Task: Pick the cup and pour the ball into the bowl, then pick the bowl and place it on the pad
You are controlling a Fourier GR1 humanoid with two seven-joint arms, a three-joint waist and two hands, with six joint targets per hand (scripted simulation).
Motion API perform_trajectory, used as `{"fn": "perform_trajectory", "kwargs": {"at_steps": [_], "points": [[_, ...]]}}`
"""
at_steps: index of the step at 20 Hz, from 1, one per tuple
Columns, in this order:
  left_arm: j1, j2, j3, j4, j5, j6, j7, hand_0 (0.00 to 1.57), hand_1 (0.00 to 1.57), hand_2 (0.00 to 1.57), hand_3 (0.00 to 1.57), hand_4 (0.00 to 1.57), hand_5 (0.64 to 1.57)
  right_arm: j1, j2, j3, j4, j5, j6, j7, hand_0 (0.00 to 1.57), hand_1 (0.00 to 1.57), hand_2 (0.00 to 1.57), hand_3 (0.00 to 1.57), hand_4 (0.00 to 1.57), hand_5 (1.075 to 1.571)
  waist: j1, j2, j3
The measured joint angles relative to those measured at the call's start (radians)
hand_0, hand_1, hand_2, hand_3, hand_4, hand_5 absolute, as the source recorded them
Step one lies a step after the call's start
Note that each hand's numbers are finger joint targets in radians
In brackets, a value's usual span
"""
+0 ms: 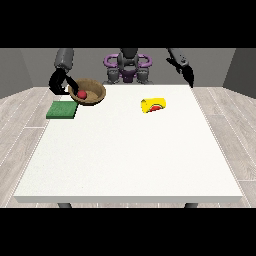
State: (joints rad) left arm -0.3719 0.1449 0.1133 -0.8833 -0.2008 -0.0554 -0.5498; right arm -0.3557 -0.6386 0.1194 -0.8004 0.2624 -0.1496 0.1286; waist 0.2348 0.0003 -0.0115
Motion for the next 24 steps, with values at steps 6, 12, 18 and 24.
{"fn": "perform_trajectory", "kwargs": {"at_steps": [6,12,18,24], "points": [[0.054,0.031,0.053,0.057,0.023,0.019,-0.052,0.0,0.0,0.0,0.0,0.0,0.72,-0.118,-0.138,0.048,-0.109,0.051,0.224,0.119,1.57,1.57,1.57,1.57,1.57,1.554,-0.09,-0.035,0.0069],[0.045,0.113,0.132,0.07,0.072,0.006,-0.158,0.0,0.0,0.0,0.0,0.0,0.701,-0.167,-0.189,-0.025,-0.094,0.072,0.244,0.045,1.57,1.57,1.57,1.41,1.57,1.558,-0.128,0.086,0.0098],[0.009,0.214,0.216,0.046,0.156,-0.076,-0.238,0.0,0.0,0.0,0.0,0.84,1.188,-0.161,-0.205,-0.142,0.025,0.07,0.105,-0.097,1.57,1.57,1.57,1.57,1.42,1.563,-0.109,0.244,0.0075],[0.017,0.276,0.27,-0.023,0.235,-0.161,-0.269,0.0,0.0,0.0,0.0,0.89,1.191,-0.159,-0.203,-0.274,0.172,0.015,-0.008,-0.243,1.57,1.57,1.57,1.57,1.22,1.548,-0.077,0.353,-0.0014]]}}
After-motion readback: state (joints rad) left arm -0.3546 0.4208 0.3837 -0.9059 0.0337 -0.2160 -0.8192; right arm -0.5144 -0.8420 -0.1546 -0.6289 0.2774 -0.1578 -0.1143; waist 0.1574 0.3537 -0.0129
